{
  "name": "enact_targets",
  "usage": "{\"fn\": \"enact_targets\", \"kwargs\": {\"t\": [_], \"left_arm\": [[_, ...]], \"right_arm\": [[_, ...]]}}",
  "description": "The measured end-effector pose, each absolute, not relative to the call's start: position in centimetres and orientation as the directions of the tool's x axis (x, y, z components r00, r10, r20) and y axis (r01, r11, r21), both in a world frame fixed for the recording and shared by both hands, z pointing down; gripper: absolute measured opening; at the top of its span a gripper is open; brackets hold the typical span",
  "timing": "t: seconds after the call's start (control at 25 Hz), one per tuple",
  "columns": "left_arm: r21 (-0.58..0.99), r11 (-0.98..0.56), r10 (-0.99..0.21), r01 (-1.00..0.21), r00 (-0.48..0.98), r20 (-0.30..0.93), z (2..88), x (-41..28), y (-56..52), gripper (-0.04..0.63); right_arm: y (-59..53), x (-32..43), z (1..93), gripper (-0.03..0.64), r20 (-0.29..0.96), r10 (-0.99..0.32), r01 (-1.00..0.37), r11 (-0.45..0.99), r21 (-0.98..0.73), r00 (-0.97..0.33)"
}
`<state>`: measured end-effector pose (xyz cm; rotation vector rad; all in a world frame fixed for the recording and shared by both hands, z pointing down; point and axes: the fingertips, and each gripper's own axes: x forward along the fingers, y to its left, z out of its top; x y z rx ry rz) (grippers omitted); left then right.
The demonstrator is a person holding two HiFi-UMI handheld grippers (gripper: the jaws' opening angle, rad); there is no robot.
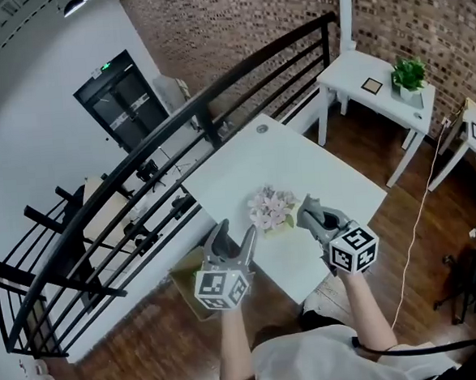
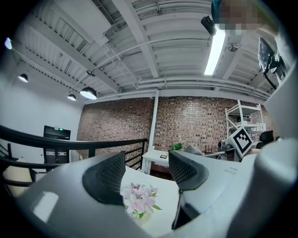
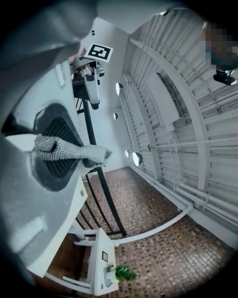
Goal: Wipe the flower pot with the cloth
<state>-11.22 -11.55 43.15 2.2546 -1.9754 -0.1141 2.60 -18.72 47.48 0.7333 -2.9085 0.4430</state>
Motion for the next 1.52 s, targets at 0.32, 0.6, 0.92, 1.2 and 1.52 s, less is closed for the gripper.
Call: {"fn": "enact_targets", "kwargs": {"t": [0.32, 0.6, 0.92, 1.2, 1.52], "left_arm": [[0.178, -0.072, -0.956, -0.981, 0.119, 0.267, 52.5, -15.0, -14.1, 0.307], [0.235, -0.150, -0.853, -0.960, 0.246, 0.460, 61.9, -16.5, -15.3, 0.315], [0.234, -0.522, -0.578, -0.820, 0.542, 0.611, 72.7, -13.5, -15.0, 0.507], [0.242, -0.589, -0.509, -0.771, 0.587, 0.629, 78.2, -13.6, -18.2, 0.630], [0.240, -0.660, -0.464, -0.712, 0.638, 0.614, 79.1, -10.5, -21.3, 0.630]], "right_arm": [[-23.0, 3.4, 53.2, 0.009, 0.272, -0.449, -0.521, 0.788, -0.329, -0.851], [-25.4, 4.1, 55.0, 0.009, 0.320, -0.522, -0.611, 0.710, -0.350, -0.791], [-26.2, 2.2, 55.1, 0.009, 0.358, -0.569, -0.670, 0.667, -0.327, -0.741], [-25.8, 2.4, 55.2, 0.009, 0.404, -0.614, -0.730, 0.626, -0.275, -0.678], [-25.3, 4.0, 54.7, 0.009, 0.439, -0.650, -0.776, 0.591, -0.222, -0.620]]}}
